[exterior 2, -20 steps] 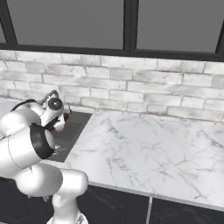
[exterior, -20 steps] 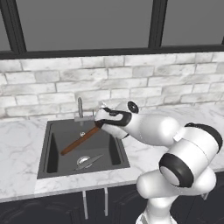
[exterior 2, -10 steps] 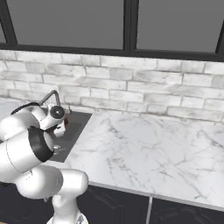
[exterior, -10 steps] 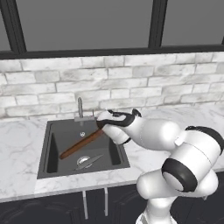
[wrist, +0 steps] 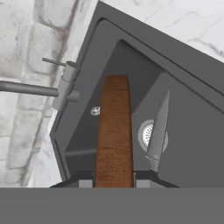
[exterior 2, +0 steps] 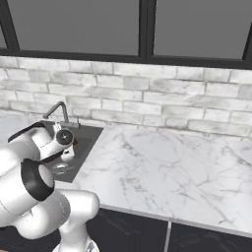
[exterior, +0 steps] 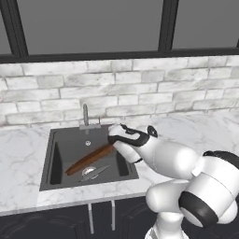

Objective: Move the cutting board and knife to the sink. Then move spray from the cabinet to the counter.

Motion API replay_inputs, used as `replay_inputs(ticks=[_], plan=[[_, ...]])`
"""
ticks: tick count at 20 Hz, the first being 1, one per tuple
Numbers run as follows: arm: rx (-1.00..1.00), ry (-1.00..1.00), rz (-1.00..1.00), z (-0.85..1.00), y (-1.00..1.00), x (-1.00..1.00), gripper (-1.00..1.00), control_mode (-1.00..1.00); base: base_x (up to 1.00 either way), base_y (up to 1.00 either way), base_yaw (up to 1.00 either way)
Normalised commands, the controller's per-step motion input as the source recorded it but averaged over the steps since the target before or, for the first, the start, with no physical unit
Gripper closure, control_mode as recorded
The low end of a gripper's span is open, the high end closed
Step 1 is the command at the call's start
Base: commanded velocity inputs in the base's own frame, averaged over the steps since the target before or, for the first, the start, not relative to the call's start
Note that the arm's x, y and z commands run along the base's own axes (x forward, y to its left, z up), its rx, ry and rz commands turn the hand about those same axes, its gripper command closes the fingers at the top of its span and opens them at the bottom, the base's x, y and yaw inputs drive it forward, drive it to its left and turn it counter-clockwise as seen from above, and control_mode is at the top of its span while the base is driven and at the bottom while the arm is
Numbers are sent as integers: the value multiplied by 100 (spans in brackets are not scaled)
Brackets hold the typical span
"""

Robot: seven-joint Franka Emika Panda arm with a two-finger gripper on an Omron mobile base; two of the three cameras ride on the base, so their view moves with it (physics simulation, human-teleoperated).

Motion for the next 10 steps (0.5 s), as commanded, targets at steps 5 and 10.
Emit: replay_inputs(ticks=[5,10], plan=[[-12,14,0,-36,17,13,100,-100,0,0,0],[-11,10,0,-35,22,2,100,-100,0,0,0]])
